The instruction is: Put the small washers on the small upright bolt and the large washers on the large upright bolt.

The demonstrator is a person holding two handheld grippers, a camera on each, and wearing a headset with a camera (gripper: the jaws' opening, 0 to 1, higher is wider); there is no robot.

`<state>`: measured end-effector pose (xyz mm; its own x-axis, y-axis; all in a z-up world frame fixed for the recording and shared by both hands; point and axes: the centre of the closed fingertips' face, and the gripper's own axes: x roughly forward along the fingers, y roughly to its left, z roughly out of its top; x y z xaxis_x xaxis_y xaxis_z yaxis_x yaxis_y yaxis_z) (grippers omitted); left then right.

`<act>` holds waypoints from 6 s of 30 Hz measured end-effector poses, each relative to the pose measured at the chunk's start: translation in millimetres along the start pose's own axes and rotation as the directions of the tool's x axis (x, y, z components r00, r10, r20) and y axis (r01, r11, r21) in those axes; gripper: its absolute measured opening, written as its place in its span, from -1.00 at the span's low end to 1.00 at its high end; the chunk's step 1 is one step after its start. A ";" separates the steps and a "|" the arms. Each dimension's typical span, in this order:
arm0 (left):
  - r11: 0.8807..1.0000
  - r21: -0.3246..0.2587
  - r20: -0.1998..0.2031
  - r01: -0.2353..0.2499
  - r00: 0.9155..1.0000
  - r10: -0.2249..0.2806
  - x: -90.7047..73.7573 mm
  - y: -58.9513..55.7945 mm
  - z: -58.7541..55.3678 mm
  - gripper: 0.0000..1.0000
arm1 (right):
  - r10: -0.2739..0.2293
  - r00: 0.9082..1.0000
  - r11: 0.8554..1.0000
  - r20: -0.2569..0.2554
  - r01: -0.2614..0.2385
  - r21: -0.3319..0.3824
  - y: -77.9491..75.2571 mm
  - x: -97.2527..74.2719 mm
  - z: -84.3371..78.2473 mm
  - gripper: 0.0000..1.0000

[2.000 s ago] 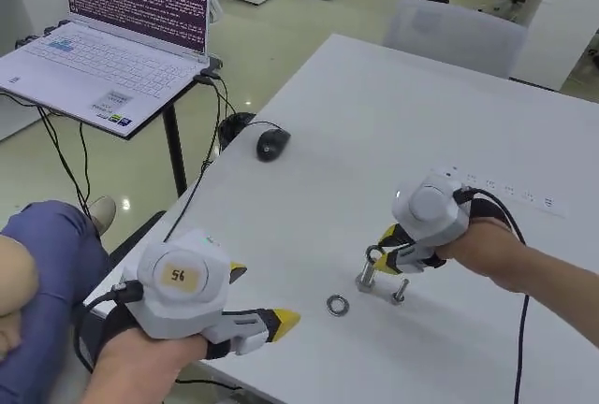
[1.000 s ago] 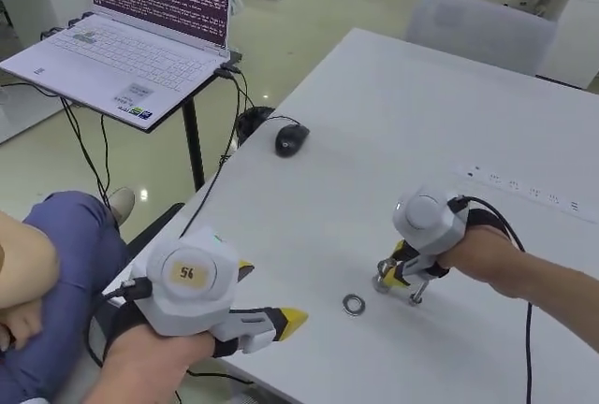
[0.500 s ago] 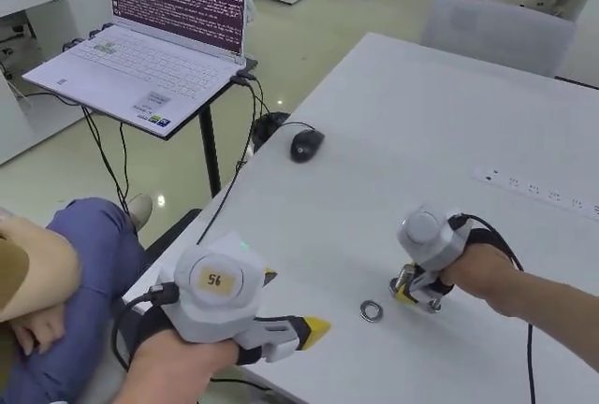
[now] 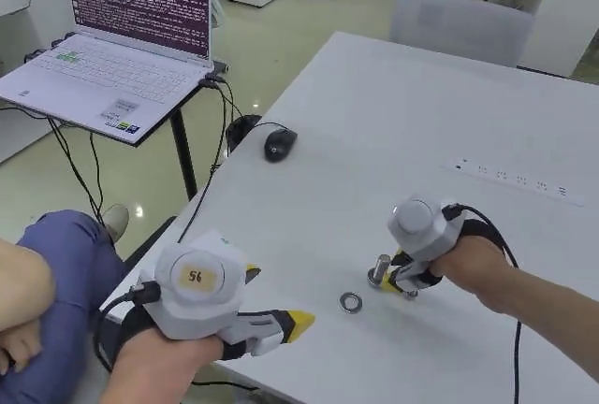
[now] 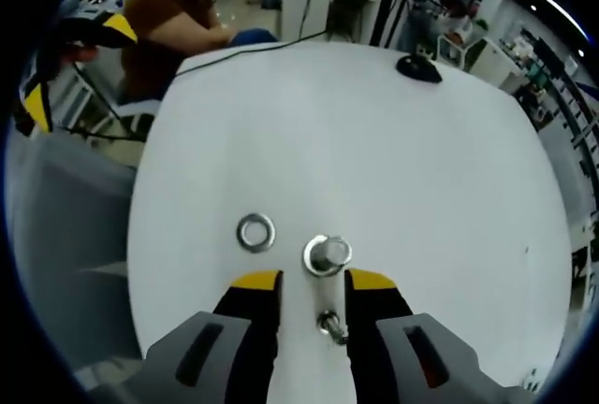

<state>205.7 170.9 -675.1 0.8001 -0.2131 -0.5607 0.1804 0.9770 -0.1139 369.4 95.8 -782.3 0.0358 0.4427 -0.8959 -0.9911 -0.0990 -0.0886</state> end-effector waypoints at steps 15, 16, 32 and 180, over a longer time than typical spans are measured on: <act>1.000 0.006 0.004 0.014 1.000 -0.014 3.0 -9.6 -0.9 0.14 | 0.043 0.999 0.998 0.010 -0.043 0.051 42.0 12.0 -16.0 -0.48; 1.000 0.007 0.006 0.012 1.000 -0.012 2.2 -9.0 -0.2 0.14 | 0.050 0.999 0.997 0.011 -0.051 0.059 43.5 15.3 -15.0 -0.48; 1.000 0.016 -0.003 0.015 1.000 -0.015 2.0 -10.8 -0.1 0.14 | 0.072 0.997 0.995 -0.006 -0.071 0.070 53.1 48.6 10.9 -0.41; 0.999 -0.037 -0.002 -0.026 1.000 0.026 -6.9 8.8 -9.8 0.14 | 0.073 0.995 0.994 -0.070 -0.077 -0.071 -14.7 22.1 9.0 -0.53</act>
<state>196.2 181.1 -680.2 0.8035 -0.1878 -0.5649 0.1385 0.9819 -0.1294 383.6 115.1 -796.9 -0.0274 0.3713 -0.9281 -0.9794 -0.1959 -0.0495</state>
